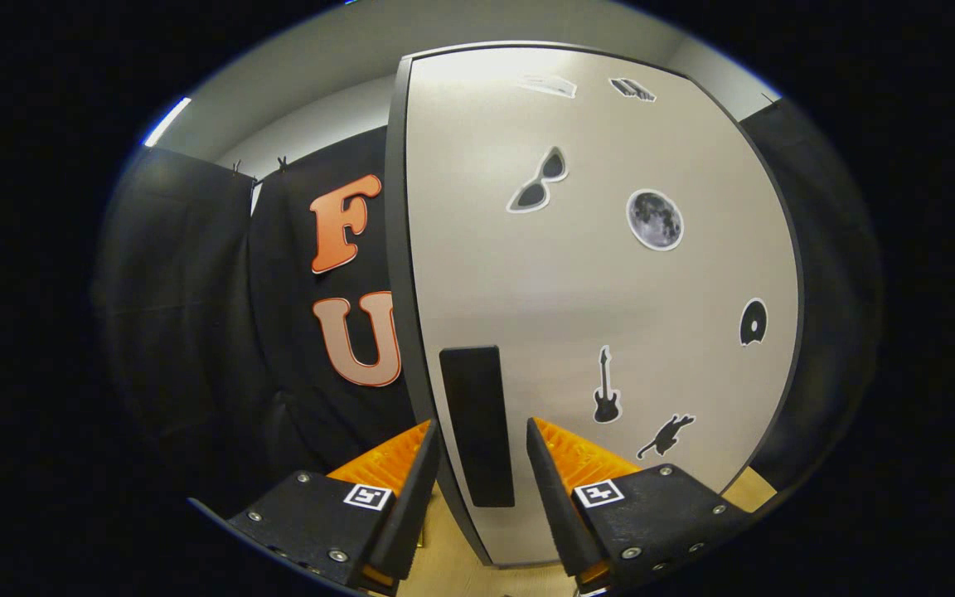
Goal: Open the shoe cabinet door, grab the shoes and put them into the shoe cabinet, then close the shoe cabinet door.
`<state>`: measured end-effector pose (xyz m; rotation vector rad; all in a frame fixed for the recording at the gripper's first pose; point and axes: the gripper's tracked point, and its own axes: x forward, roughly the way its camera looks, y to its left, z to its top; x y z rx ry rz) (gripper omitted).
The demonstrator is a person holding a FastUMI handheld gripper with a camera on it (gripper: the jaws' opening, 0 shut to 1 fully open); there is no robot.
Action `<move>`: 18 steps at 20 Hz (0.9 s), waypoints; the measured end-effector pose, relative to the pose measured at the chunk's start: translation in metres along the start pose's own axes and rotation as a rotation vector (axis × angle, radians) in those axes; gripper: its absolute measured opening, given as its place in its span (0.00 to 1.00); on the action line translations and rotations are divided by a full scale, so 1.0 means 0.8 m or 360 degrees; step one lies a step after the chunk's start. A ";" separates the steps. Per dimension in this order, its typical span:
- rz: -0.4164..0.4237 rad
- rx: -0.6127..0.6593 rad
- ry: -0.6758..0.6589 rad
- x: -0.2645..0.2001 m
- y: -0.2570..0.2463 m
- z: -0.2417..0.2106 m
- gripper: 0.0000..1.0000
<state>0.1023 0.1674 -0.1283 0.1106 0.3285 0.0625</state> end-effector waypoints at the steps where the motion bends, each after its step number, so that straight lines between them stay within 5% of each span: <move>1: -0.0038 0.0015 0.0004 0.005 -0.003 -0.003 0.63; 4: -0.0068 0.0104 0.0038 0.012 0.000 -0.015 0.43; 10: -0.0044 0.0007 0.0047 0.001 -0.001 -0.017 0.25; 18: 0.0033 -0.0073 0.0072 -0.054 -0.014 -0.018 0.20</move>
